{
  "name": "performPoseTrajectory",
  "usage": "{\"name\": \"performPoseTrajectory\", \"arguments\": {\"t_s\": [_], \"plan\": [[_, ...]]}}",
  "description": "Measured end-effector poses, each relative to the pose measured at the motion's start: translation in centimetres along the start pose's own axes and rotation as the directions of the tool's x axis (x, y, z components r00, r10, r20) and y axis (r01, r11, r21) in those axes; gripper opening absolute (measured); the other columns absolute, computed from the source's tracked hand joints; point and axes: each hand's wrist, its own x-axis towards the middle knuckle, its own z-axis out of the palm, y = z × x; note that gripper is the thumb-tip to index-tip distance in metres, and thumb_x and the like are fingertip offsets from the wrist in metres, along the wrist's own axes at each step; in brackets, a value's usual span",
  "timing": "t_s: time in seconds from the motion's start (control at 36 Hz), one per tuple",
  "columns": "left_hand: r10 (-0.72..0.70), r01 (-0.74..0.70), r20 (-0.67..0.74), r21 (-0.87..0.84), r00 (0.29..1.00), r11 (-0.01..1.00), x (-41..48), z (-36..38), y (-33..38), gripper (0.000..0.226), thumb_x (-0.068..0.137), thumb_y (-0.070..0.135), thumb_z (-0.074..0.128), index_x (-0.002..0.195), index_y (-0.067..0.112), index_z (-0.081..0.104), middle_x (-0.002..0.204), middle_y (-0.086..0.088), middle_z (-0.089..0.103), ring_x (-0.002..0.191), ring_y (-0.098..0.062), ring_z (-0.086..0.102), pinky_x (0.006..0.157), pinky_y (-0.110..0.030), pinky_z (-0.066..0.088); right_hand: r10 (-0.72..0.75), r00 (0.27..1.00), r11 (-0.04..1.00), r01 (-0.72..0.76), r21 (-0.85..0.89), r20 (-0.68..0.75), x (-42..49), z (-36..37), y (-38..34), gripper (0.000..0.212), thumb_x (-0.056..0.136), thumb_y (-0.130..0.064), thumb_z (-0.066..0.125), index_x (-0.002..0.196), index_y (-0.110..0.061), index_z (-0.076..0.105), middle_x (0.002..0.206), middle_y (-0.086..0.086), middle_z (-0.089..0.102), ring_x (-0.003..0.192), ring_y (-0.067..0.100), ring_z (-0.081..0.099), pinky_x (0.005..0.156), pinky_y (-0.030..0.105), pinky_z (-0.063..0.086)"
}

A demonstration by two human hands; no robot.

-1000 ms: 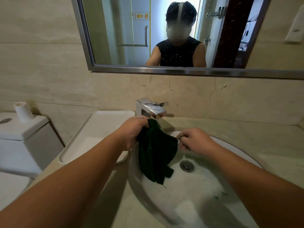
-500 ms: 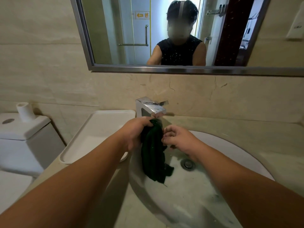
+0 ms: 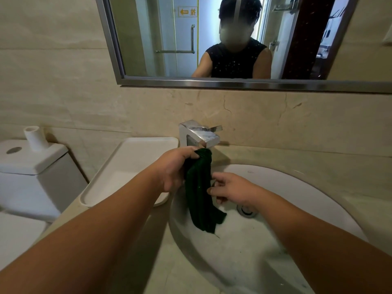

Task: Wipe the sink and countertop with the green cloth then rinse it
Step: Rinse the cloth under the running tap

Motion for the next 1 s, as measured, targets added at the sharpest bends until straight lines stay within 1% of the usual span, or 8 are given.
{"name": "performPoseTrajectory", "arguments": {"t_s": [0.11, 0.17, 0.28, 0.36, 0.47, 0.75, 0.89, 1.0], "plan": [[0.015, -0.014, -0.015, 0.05, 1.0, 0.999, 0.2, -0.3, -0.1, 0.032, 0.1, 0.014, 0.052, 0.123, 0.012, 0.073, 0.125, -0.022, 0.07, 0.115, -0.037, 0.066, 0.09, -0.043, 0.056, 0.069, 0.997, 0.982, -0.065, -0.176, 0.017, -1.0, -1.3, -0.6, 0.02, 0.094, -0.036, 0.073, 0.112, -0.027, 0.071, 0.095, 0.001, 0.071, 0.088, 0.021, 0.071, 0.077, 0.036, 0.061], [0.033, -0.03, -0.04, 0.064, 0.999, 0.997, 0.4, -0.4, -0.2, 0.032, 0.099, 0.011, 0.052, 0.121, 0.012, 0.074, 0.125, -0.023, 0.07, 0.118, -0.039, 0.065, 0.097, -0.047, 0.055, 0.059, 0.996, 0.954, -0.075, -0.291, -0.064, -1.3, -2.9, -0.6, 0.02, 0.088, -0.045, 0.077, 0.094, -0.028, 0.07, 0.089, 0.002, 0.072, 0.086, 0.025, 0.073, 0.08, 0.045, 0.062], [0.119, -0.101, -0.115, 0.155, 0.986, 0.983, 1.1, -0.5, -0.2, 0.03, 0.098, 0.002, 0.05, 0.117, 0.001, 0.073, 0.116, -0.026, 0.074, 0.116, -0.042, 0.069, 0.099, -0.047, 0.058, 0.012, 0.98, 0.939, -0.079, -0.333, -0.199, -2.2, -6.1, -1.6, 0.023, 0.089, -0.037, 0.078, 0.082, -0.02, 0.065, 0.077, 0.003, 0.066, 0.072, 0.02, 0.064, 0.068, 0.043, 0.055], [0.155, -0.124, -0.122, 0.232, 0.98, 0.965, 1.2, -0.2, 0.0, 0.027, 0.097, 0.001, 0.054, 0.112, 0.0, 0.075, 0.112, -0.027, 0.075, 0.113, -0.043, 0.071, 0.107, -0.054, 0.055, -0.009, 0.966, 0.955, -0.069, -0.29, -0.257, -3.2, -7.9, -2.6, 0.025, 0.089, -0.03, 0.078, 0.089, -0.008, 0.066, 0.079, 0.012, 0.064, 0.072, 0.02, 0.063, 0.067, 0.038, 0.052], [0.177, -0.133, -0.103, 0.337, 0.979, 0.932, 0.9, 0.0, 0.2, 0.02, 0.1, 0.009, 0.061, 0.111, 0.007, 0.078, 0.109, -0.018, 0.078, 0.107, -0.035, 0.075, 0.104, -0.052, 0.057, 0.013, 0.97, 1.0, -0.02, -0.024, -0.245, -4.5, -9.0, -3.4, 0.011, 0.092, -0.008, 0.074, 0.094, -0.005, 0.064, 0.101, 0.025, 0.07, 0.092, 0.028, 0.071, 0.092, 0.049, 0.061], [0.1, -0.055, -0.105, 0.365, 0.989, 0.93, -0.6, 2.1, -0.3, 0.019, 0.102, 0.02, 0.066, 0.116, 0.008, 0.072, 0.11, -0.017, 0.079, 0.106, -0.034, 0.075, 0.098, -0.054, 0.06, -0.009, 0.898, 1.0, 0.014, 0.008, -0.439, -8.0, -8.2, -5.1, 0.011, 0.094, -0.003, 0.066, 0.1, -0.007, 0.058, 0.089, 0.027, 0.066, 0.072, 0.026, 0.063, 0.054, 0.031, 0.046], [0.043, -0.026, -0.053, 0.293, 0.998, 0.956, -1.9, 5.1, 0.3, 0.023, 0.107, 0.024, 0.058, 0.12, 0.009, 0.07, 0.114, -0.018, 0.078, 0.105, -0.034, 0.076, 0.097, -0.056, 0.06, 0.011, 0.84, 1.0, -0.015, -0.003, -0.542, -8.8, -6.6, -6.2, 0.012, 0.088, -0.006, 0.07, 0.094, -0.009, 0.06, 0.088, 0.016, 0.067, 0.073, 0.027, 0.068, 0.05, 0.03, 0.052], [0.044, -0.068, 0.143, 0.166, 0.989, 0.984, -2.8, 7.9, 0.9, 0.031, 0.108, 0.021, 0.05, 0.132, 0.008, 0.065, 0.119, -0.019, 0.077, 0.109, -0.031, 0.076, 0.096, -0.047, 0.061, 0.027, 0.867, 0.992, 0.038, 0.12, -0.497, -10.0, -5.1, -7.9, 0.015, 0.09, -0.007, 0.069, 0.102, 0.0, 0.065, 0.098, 0.019, 0.072, 0.081, 0.026, 0.074, 0.057, 0.032, 0.062]]}}
